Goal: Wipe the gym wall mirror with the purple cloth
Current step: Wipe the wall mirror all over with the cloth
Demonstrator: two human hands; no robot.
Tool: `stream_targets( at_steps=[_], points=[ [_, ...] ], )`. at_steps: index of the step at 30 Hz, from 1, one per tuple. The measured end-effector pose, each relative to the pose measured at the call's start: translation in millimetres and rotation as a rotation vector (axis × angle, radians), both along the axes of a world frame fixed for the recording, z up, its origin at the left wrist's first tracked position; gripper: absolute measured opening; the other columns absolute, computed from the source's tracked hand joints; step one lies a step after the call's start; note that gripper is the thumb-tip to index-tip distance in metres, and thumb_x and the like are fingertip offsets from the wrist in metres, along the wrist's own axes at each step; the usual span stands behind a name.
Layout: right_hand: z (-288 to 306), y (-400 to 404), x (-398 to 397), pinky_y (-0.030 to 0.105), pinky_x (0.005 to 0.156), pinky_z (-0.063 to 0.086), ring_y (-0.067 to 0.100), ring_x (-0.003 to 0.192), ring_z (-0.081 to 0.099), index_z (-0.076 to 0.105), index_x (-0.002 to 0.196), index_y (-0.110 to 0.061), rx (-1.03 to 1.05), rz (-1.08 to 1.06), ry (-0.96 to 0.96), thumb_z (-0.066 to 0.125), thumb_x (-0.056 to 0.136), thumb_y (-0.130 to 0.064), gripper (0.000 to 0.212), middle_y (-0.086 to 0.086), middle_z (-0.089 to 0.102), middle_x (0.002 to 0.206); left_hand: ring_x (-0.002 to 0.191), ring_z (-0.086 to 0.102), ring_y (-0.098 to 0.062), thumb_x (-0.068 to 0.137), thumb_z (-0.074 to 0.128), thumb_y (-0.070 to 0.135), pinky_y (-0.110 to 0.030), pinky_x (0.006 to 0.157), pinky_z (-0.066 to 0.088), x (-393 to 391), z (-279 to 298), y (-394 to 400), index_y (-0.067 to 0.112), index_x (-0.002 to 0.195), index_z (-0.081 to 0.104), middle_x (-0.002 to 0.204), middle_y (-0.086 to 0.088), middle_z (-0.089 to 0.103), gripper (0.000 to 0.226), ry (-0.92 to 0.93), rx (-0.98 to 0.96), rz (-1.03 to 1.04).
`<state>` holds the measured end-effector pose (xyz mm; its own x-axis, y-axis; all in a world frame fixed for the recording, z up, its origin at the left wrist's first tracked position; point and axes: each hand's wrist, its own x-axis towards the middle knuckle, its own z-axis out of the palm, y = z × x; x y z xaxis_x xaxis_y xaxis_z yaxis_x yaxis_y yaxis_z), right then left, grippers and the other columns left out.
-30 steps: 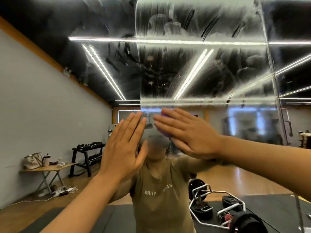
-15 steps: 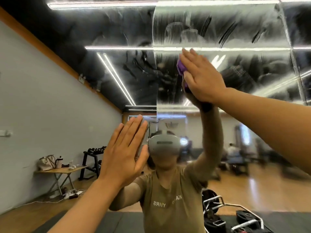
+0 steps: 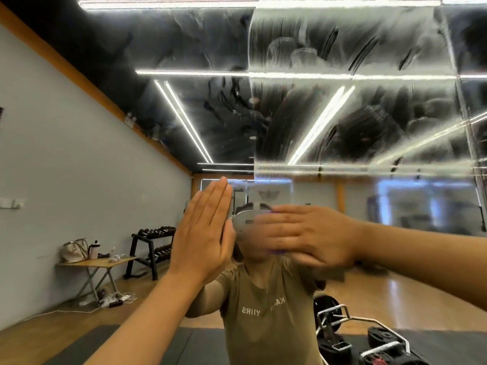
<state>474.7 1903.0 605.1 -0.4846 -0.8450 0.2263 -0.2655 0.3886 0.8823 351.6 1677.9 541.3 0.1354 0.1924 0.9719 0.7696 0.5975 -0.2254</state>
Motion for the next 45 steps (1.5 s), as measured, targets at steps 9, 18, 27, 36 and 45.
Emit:
stream_targets(
  at_steps=[9,18,27,36,45],
  points=[
    [156,-34,-4,0.029,0.122,-0.002,0.022,0.156,0.009,0.023,0.160,-0.016,-0.635,-0.097,0.360,0.023,0.096,-0.036,0.066,0.003,0.017,0.168,0.154,0.016,-0.013,0.099,0.036,0.023,-0.032,0.127,0.009,2,2,-1,0.008,0.156,0.031,0.164,-0.004,0.025,0.059,0.011,0.014,-0.029],
    [-13,-32,-10,0.043,0.125,0.013,0.024,0.153,0.022,0.038,0.154,-0.013,-0.295,0.012,0.220,0.032,0.104,-0.035,0.055,0.007,0.033,0.161,0.155,0.014,-0.014,0.100,0.035,0.021,-0.028,0.126,0.003,0,3,-1,0.008,0.157,0.028,0.165,-0.007,0.025,0.059,0.000,0.004,-0.002],
    [-43,-10,-6,0.045,0.123,0.019,0.022,0.153,0.023,0.032,0.157,-0.019,-0.102,0.027,0.132,0.025,0.109,-0.033,0.050,0.004,0.031,0.163,0.156,-0.001,-0.016,0.105,0.025,0.037,-0.036,0.126,0.000,9,-18,-1,0.013,0.161,0.008,0.169,-0.003,0.002,0.063,-0.105,-0.053,0.158],
    [33,-36,-18,0.054,0.120,0.027,0.034,0.149,0.031,0.043,0.151,-0.006,-0.713,0.080,0.475,0.035,0.105,-0.028,0.052,0.013,0.039,0.158,0.156,-0.004,-0.015,0.106,0.021,0.042,-0.036,0.126,-0.004,5,-21,-4,0.014,0.162,0.007,0.169,-0.002,-0.001,0.063,-0.117,-0.063,0.206],
    [-187,-17,-3,0.039,0.127,0.006,0.021,0.154,0.018,0.031,0.157,-0.018,-0.215,-0.045,0.185,0.039,0.103,-0.031,0.056,0.001,0.027,0.164,0.156,-0.009,-0.017,0.105,0.020,0.040,-0.040,0.126,-0.004,19,-46,0,0.014,0.161,-0.001,0.168,-0.001,-0.009,0.065,-0.181,-0.106,0.182]
  ],
)
